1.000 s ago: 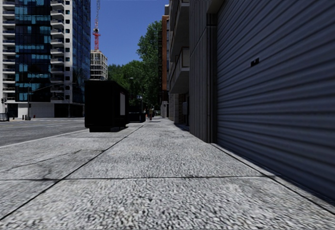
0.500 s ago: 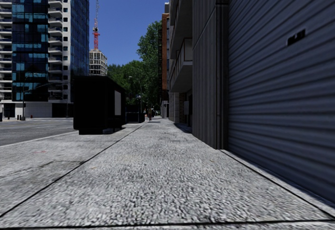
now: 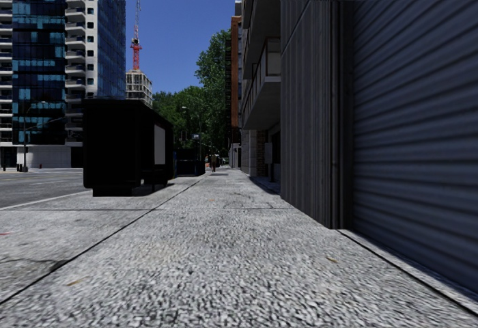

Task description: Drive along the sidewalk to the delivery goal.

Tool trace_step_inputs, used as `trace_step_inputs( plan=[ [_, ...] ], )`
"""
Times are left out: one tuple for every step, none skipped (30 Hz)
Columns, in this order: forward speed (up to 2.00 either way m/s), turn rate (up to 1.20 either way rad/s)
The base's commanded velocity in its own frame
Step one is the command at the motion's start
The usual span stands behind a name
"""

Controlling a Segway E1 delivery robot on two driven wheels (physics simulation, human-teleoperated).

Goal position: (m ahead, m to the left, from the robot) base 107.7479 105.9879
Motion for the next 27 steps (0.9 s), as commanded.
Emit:
trace_step_inputs(
  plan=[
    [1.99, 0.0],
    [1.99, 0.0],
    [1.99, 0.0],
    [1.99, 0.0],
    [1.99, 0.0],
    [1.99, 0.0],
    [1.99, 0.0],
    [1.99, 0.0],
    [1.99, 0.0],
    [1.99, 0.0],
    [1.99, 0.0],
    [1.99, 0.0],
    [1.99, 0.0],
    [1.99, 0.0],
    [1.99, 0.0],
    [1.99, 0.0],
    [1.99, 0.0],
    [1.99, 0.0],
    [1.99, 0.0],
    [1.99, 0.0],
    [1.99, 0.0],
    [1.99, 0.0],
    [1.99, 0.0],
    [1.99, 0.0],
    [1.99, 0.0],
    [1.99, 0.0],
    [1.99, 0.0]
  ],
)
